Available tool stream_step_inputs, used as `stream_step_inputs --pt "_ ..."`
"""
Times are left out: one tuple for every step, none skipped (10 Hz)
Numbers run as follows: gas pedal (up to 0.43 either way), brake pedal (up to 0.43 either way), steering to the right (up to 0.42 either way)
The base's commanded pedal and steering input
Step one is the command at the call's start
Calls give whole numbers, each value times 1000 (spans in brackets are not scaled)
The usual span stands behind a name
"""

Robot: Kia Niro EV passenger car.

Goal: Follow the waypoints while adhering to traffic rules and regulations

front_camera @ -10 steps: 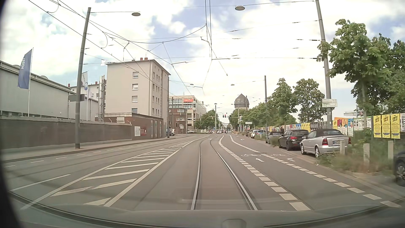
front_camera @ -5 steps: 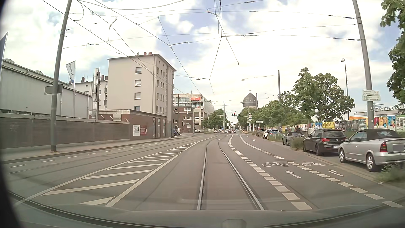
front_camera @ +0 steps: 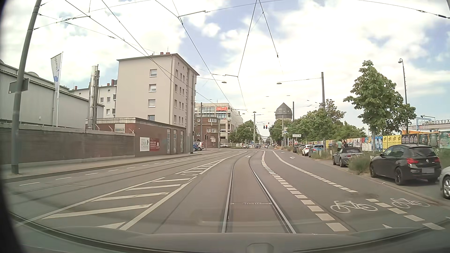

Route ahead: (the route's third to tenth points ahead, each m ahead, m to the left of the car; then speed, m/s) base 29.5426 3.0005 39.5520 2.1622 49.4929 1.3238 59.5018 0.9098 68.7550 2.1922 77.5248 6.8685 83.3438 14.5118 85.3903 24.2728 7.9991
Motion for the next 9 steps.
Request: stream_step_inputs --pt "0 24 -5" --pt "0 24 -1" --pt "0 24 2" --pt "0 24 4" --pt "0 24 5" --pt "0 24 6" --pt "0 24 6" --pt "8 24 9" --pt "47 24 13"
